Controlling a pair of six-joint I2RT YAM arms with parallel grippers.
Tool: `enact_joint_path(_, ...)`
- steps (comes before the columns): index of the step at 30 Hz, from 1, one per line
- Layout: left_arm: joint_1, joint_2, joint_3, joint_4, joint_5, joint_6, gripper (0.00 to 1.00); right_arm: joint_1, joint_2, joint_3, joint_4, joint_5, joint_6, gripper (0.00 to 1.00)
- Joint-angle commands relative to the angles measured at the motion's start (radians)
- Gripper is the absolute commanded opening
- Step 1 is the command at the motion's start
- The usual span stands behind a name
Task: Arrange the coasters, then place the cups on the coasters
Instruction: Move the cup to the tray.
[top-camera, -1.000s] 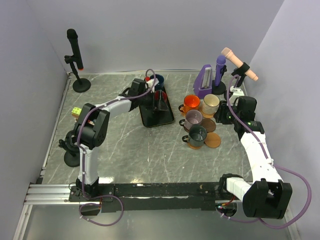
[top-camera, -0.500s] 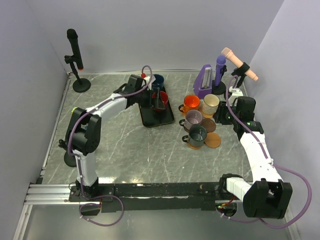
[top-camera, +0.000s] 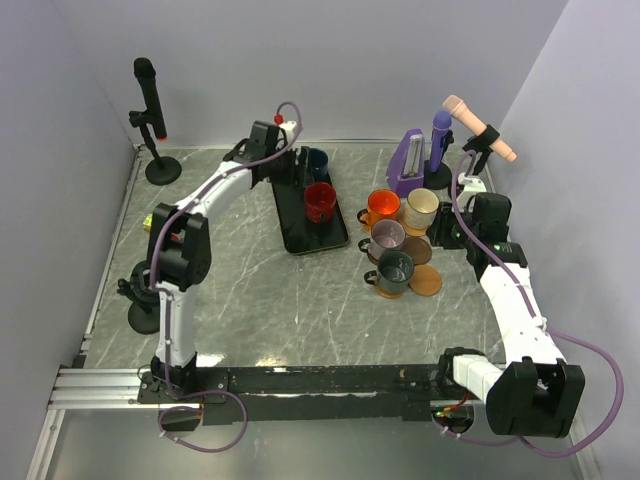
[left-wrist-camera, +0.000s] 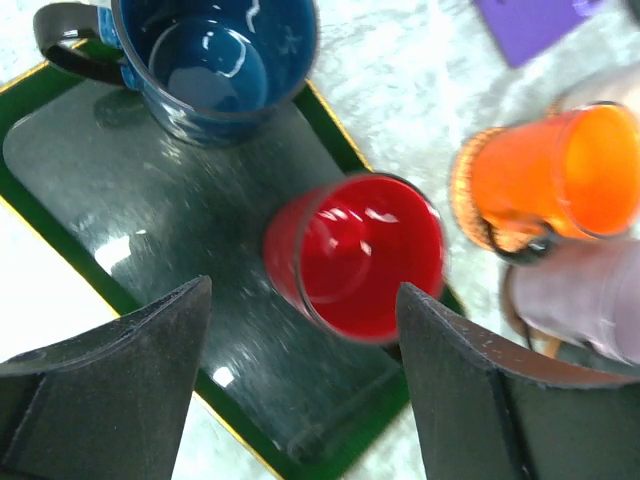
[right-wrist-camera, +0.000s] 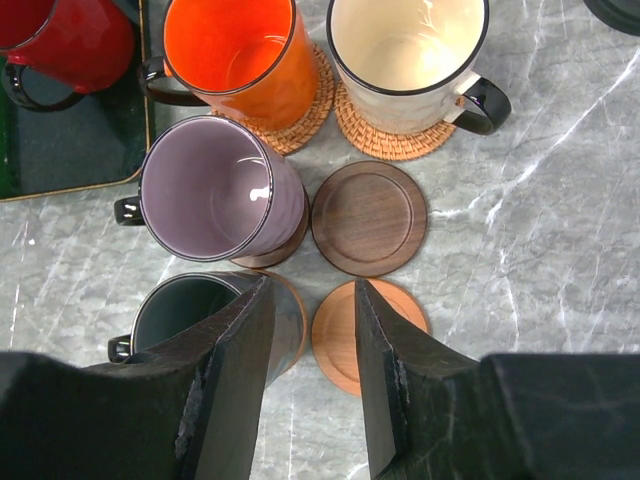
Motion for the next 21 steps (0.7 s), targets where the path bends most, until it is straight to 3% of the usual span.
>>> enact_joint_path(1, -0.009, 0.087, 0.088, -0.018, -0.016, 0.077, 0.78, 0.011, -0.012, 0.023, 0.014, 0.011, -0.001, 0.44)
enact_joint_path(7, -0.009, 0.166, 0.157, 0.020, 0.024, 0.071, 0.79, 0.011, -0.009, 0.040, -0.008, 0.010, -0.031, 0.44)
enact_joint_path(15, -0.025, 0.246, 0.212, 0.085, 0.070, 0.029, 0.66, 0.013, 0.005, 0.072, -0.035, 0.004, -0.043, 0.44)
enact_joint_path(19, -0.037, 0.252, 0.200, 0.083, 0.067, 0.034, 0.51, 0.013, -0.001, 0.078, -0.043, 0.005, -0.048, 0.44)
enact_joint_path(21, -0.040, 0.247, 0.186, 0.079, 0.065, 0.046, 0.39, 0.013, -0.004, 0.076, -0.045, 0.007, -0.047, 0.43)
